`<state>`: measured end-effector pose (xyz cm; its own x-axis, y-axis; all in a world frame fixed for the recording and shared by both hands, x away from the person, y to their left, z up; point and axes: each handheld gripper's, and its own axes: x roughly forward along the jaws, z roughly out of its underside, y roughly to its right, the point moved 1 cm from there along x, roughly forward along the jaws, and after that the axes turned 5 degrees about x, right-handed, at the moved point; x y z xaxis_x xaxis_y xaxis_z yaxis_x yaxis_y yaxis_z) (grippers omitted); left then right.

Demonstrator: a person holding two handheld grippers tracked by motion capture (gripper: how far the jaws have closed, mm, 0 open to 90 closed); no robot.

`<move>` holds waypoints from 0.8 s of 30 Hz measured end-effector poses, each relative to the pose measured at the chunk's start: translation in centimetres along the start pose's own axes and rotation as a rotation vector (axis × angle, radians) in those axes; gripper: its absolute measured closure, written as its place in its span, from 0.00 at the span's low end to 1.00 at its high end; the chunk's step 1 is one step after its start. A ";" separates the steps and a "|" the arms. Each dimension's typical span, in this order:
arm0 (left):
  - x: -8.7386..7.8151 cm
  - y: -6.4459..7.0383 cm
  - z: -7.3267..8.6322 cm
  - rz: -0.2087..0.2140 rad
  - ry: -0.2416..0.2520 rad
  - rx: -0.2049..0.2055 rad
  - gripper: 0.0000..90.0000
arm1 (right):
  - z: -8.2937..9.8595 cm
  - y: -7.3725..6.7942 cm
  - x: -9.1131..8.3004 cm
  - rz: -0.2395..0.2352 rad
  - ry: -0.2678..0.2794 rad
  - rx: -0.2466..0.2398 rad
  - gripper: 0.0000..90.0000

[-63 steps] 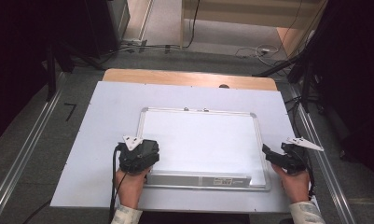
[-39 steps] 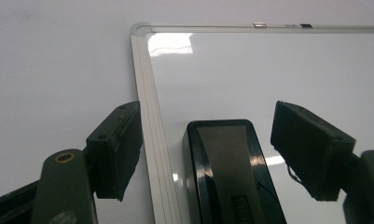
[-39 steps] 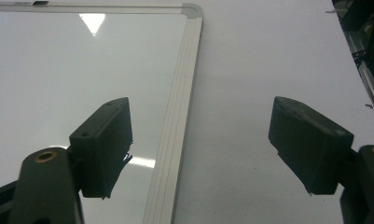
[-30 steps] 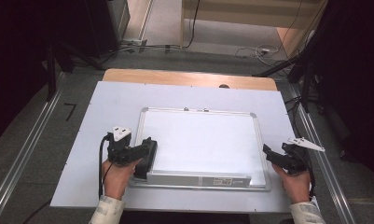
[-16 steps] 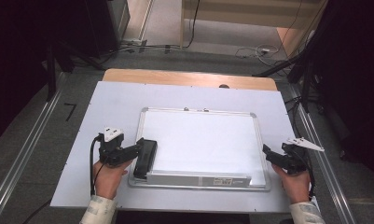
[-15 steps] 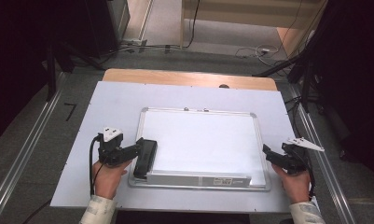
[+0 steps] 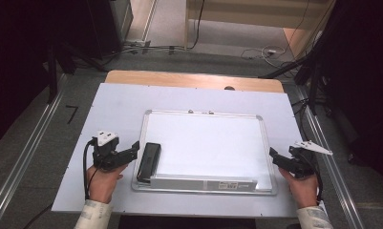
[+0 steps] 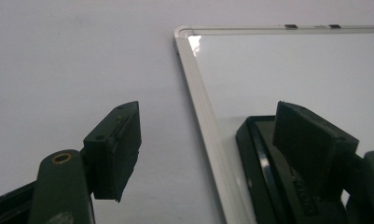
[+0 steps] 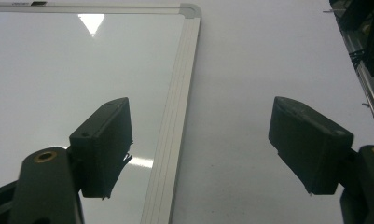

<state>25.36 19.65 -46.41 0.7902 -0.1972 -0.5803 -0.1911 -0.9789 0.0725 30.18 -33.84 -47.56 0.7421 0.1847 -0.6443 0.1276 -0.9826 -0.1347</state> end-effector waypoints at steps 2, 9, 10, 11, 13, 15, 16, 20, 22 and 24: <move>-0.2 -0.6 0.3 -0.014 -0.003 0.002 0.27 | 0.0 0.0 0.0 0.000 0.002 0.001 0.22; -0.7 -2.6 1.3 -0.048 -0.018 -0.009 0.26 | 0.0 0.0 0.0 -0.001 0.000 -0.002 0.22; -0.8 -2.8 1.4 -0.047 -0.018 -0.010 0.26 | 0.0 0.0 0.0 -0.001 0.000 -0.001 0.22; -0.8 -2.9 1.5 -0.053 -0.018 -0.008 0.26 | 0.0 0.0 0.0 0.000 0.000 -0.002 0.22; -1.0 -3.2 1.7 -0.057 -0.014 -0.004 0.26 | 0.0 0.0 0.0 0.002 0.001 0.000 0.22; -1.1 -3.6 1.9 -0.063 -0.018 0.002 0.26 | 0.0 0.0 -0.1 0.002 0.001 0.000 0.22; -1.1 -3.7 2.0 -0.069 -0.021 0.003 0.26 | 0.0 0.0 -0.1 0.001 0.001 0.001 0.22; -1.4 -4.6 2.6 -0.085 -0.030 -0.013 0.25 | 0.0 0.1 -0.1 0.001 0.002 0.007 0.22; -1.5 -5.0 3.0 -0.091 -0.028 -0.023 0.25 | 0.0 0.1 -0.1 0.003 0.002 0.007 0.22; -1.5 -5.2 3.3 -0.096 -0.032 -0.029 0.25 | 0.0 0.1 -0.1 0.002 0.002 0.006 0.22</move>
<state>23.27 25.23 -48.60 0.7847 -0.1010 -0.6116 -0.0978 -0.9945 0.0388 30.08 -33.97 -47.53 0.7436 0.1828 -0.6431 0.1223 -0.9828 -0.1380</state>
